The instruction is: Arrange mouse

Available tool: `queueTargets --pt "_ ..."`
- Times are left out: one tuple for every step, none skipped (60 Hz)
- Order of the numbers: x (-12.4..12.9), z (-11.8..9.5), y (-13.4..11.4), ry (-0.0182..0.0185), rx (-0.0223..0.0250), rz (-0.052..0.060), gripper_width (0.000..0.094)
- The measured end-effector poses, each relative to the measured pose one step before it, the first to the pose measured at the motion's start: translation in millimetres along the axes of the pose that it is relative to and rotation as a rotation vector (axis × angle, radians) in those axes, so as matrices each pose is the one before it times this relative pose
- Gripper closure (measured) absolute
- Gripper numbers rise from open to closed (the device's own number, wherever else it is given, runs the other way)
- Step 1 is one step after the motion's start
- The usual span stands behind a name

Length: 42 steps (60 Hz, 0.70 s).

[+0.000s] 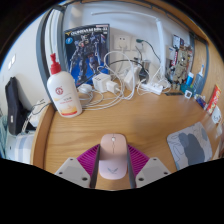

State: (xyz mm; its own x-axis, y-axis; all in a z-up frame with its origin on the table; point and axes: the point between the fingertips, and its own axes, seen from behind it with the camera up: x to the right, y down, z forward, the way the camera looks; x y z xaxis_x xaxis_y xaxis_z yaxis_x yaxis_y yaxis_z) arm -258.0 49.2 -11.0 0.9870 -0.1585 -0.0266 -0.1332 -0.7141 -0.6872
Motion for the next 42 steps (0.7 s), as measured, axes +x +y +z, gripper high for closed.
queueTargets --pt "-0.32 -0.01 -0.06 -0.00247 0.00267 -0.0029 0.0483" --pt "-0.68 0.08 0.49 -0.00377 0.00047 -0.0036 0.0491" --pt "-0.74 -0.02 -0.20 -0.00515 0.00249 -0.0031 0.0504" --pt "-1.38 0.16 0.48 -0.00513 -0.00167 -0.0032 0.0518" --pt "-0.45 0.15 0.15 -0.00516 0.00038 -0.0046 0.0523" --pt "-0.60 0.15 0.58 -0.00619 -0.00210 -0.0031 0.0538" --pt "-0.56 0.14 0.24 -0.00733 -0.00145 -0.0032 0.0557" --pt "-0.26 -0.17 0.35 -0.00644 -0.00369 -0.0034 0.0571" --pt "-0.04 -0.12 -0.15 -0.00540 -0.00256 -0.0019 0.0597" --pt "-0.09 -0.04 0.41 -0.00611 -0.00443 -0.0049 0.0606" --pt "-0.55 0.27 -0.26 -0.00576 -0.00068 -0.0076 0.0636" --pt "-0.49 0.07 0.33 -0.00758 -0.00304 -0.0105 0.0637" --pt "-0.65 0.18 -0.30 -0.00740 -0.00134 -0.0070 0.0653" --pt "-0.54 0.13 -0.41 -0.00902 -0.00184 -0.0063 0.0655" --pt "-0.46 0.34 0.12 -0.00706 -0.00216 -0.0066 0.0654" --pt "-0.50 -0.03 0.01 -0.00790 -0.00174 -0.0067 0.0655" --pt "-0.34 0.22 0.01 -0.00826 -0.00248 -0.0075 0.0655" --pt "-0.39 0.29 -0.22 -0.00845 -0.00286 -0.0080 0.0655" --pt "-0.32 0.42 -0.21 -0.00883 -0.00450 -0.0075 0.0655" --pt "-0.16 0.40 -0.51 -0.00893 -0.00503 -0.0058 0.0657" --pt "-0.23 0.19 -0.54 -0.00909 -0.00523 -0.0042 0.0657" --pt "-0.32 0.15 -0.54 -0.01033 -0.00507 -0.0043 0.0657" --pt "-0.67 -0.31 -0.87 -0.01137 -0.00645 -0.0062 0.0657" --pt "0.11 -1.02 0.28 -0.01110 -0.00833 -0.0098 0.0657" --pt "0.21 -1.25 -0.89 -0.00809 -0.00816 -0.0088 0.0657" --pt "1.06 -2.24 -2.43 -0.00539 -0.00269 -0.0087 0.0658" --pt "1.19 -3.44 -4.65 -0.00591 0.00602 -0.0106 0.0657" --pt "0.99 -4.68 -7.14 -0.00860 0.01629 -0.0134 0.0655" --pt "1.31 -6.08 -8.80 -0.00866 0.02276 -0.0118 0.0657" --pt "2.00 -6.48 -9.48 -0.00738 0.02342 -0.0059 0.0656" --pt "2.34 -7.21 -9.24 -0.00834 0.02170 -0.0023 0.0657" --pt "3.15 -8.68 -9.01 -0.00762 0.01784 0.0000 0.0657" --pt "3.95 -7.51 -8.82 -0.00642 0.01578 -0.0010 0.0657" --pt "5.44 -8.02 -8.79 -0.00162 0.01584 -0.0039 0.0655" --pt "7.27 -8.06 -9.15 0.00492 0.01741 -0.0074 0.0655" --pt "8.47 -8.24 -9.91 0.00828 0.01897 -0.0087 0.0655" --pt "8.58 -8.22 -9.63 0.00777 0.01903 -0.0057 0.0655" --pt "8.27 -7.62 -8.98 0.00464 0.01743 -0.0018 0.0656" --pt "8.03 -7.90 -8.72 0.00253 0.01669 0.0008 0.0656" --pt "7.81 -6.12 -8.25 0.00175 0.01562 0.0003 0.0655" --pt "8.22 -8.21 -8.23 0.00199 0.01560 -0.0026 0.0657" --pt "9.26 -7.07 -7.30 0.00559 0.01562 -0.0042 0.0658"
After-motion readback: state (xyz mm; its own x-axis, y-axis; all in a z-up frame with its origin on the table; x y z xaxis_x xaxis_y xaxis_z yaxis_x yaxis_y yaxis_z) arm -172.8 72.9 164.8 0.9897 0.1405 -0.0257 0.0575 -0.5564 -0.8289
